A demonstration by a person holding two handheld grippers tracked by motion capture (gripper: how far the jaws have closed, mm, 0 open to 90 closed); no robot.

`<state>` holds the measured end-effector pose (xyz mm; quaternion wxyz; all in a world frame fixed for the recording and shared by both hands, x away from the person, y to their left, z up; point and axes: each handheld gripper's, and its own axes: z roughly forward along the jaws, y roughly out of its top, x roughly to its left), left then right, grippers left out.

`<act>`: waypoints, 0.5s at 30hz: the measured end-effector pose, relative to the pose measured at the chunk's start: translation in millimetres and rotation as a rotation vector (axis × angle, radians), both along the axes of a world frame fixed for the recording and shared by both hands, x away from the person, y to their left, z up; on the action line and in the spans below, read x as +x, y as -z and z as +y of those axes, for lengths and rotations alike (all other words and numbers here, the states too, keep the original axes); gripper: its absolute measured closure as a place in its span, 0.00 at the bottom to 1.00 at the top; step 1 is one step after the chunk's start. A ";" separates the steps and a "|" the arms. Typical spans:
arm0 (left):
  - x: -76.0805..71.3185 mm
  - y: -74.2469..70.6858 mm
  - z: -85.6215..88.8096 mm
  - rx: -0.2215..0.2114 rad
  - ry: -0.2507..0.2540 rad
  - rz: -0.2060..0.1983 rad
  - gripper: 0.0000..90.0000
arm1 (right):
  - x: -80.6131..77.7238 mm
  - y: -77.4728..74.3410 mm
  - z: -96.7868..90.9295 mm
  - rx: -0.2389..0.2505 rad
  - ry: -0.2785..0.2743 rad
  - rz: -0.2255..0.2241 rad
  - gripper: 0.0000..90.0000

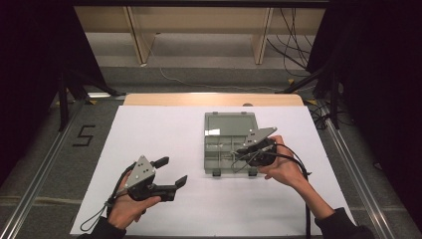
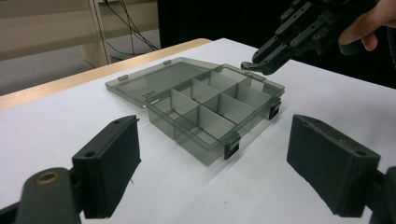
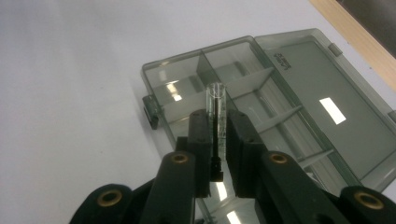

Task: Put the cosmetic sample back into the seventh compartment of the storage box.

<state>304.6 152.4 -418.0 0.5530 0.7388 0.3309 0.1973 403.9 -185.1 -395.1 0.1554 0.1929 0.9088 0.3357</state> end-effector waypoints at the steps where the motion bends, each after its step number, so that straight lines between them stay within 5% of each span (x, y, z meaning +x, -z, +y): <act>1: 0.0 0.0 0.0 0.001 0.000 0.000 0.18 | 1.9 0.7 -1.5 -0.003 -0.002 -0.011 0.90; 15: 0.3 0.0 0.1 0.001 -0.003 -0.003 0.18 | 12.7 15.9 -13.1 0.016 0.101 0.066 0.90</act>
